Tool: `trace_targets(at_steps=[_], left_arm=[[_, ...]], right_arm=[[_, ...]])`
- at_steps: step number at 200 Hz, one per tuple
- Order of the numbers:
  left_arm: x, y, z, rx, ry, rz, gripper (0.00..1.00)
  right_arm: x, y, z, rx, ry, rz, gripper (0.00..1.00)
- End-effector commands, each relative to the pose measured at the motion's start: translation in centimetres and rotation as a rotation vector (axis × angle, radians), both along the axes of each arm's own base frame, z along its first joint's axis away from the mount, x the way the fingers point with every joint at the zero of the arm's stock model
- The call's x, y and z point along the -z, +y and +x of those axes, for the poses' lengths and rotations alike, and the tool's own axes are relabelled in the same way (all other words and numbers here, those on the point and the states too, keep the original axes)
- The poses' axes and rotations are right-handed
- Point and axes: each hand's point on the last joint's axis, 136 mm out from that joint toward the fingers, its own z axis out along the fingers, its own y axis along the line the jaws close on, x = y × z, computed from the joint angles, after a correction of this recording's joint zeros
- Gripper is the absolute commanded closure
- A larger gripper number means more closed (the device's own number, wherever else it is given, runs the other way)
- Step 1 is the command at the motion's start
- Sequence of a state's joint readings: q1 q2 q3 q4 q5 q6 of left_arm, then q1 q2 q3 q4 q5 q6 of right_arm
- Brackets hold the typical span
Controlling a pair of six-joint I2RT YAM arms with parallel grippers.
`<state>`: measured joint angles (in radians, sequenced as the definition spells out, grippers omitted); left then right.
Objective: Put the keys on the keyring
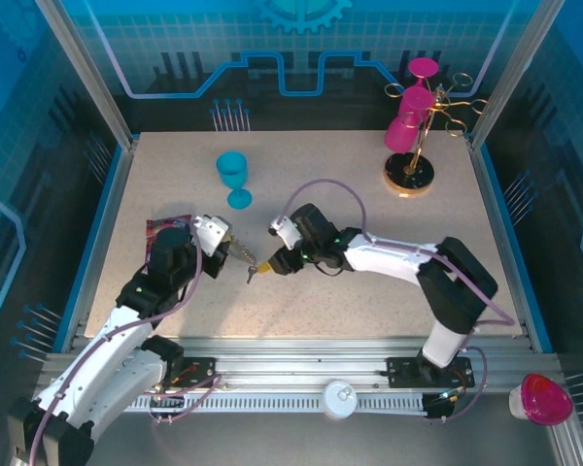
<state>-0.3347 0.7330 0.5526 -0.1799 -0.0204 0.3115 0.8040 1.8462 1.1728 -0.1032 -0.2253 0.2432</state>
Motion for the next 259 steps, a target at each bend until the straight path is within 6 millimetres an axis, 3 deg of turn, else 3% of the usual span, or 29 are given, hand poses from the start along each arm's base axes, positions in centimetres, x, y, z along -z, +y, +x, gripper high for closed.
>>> trace_targets(at_steps=[1, 21, 111, 224, 259], left_arm=[[0.3, 1.3, 0.5, -0.074, -0.001, -0.002, 1.00], [0.6, 2.2, 0.8, -0.124, -0.003, 0.005, 1.00], [1.0, 3.5, 1.1, -0.190, -0.006, 0.024, 1.00], [1.1, 3.5, 1.2, -0.189, -0.009, 0.027, 1.00], [1.0, 3.7, 1.2, -0.196, -0.012, 0.030, 1.00]], right_arm=[[1.6, 1.2, -0.4, 0.050, 0.173, -0.005, 0.60], [2.9, 1.5, 0.5, 0.069, 0.206, -0.028, 0.66], [5.4, 2.8, -0.1, 0.018, 0.285, -0.046, 0.67], [6.1, 4.0, -0.4, -0.028, 0.276, -0.075, 0.71], [6.9, 3.1, -0.1, -0.021, 0.212, -0.184, 0.70]])
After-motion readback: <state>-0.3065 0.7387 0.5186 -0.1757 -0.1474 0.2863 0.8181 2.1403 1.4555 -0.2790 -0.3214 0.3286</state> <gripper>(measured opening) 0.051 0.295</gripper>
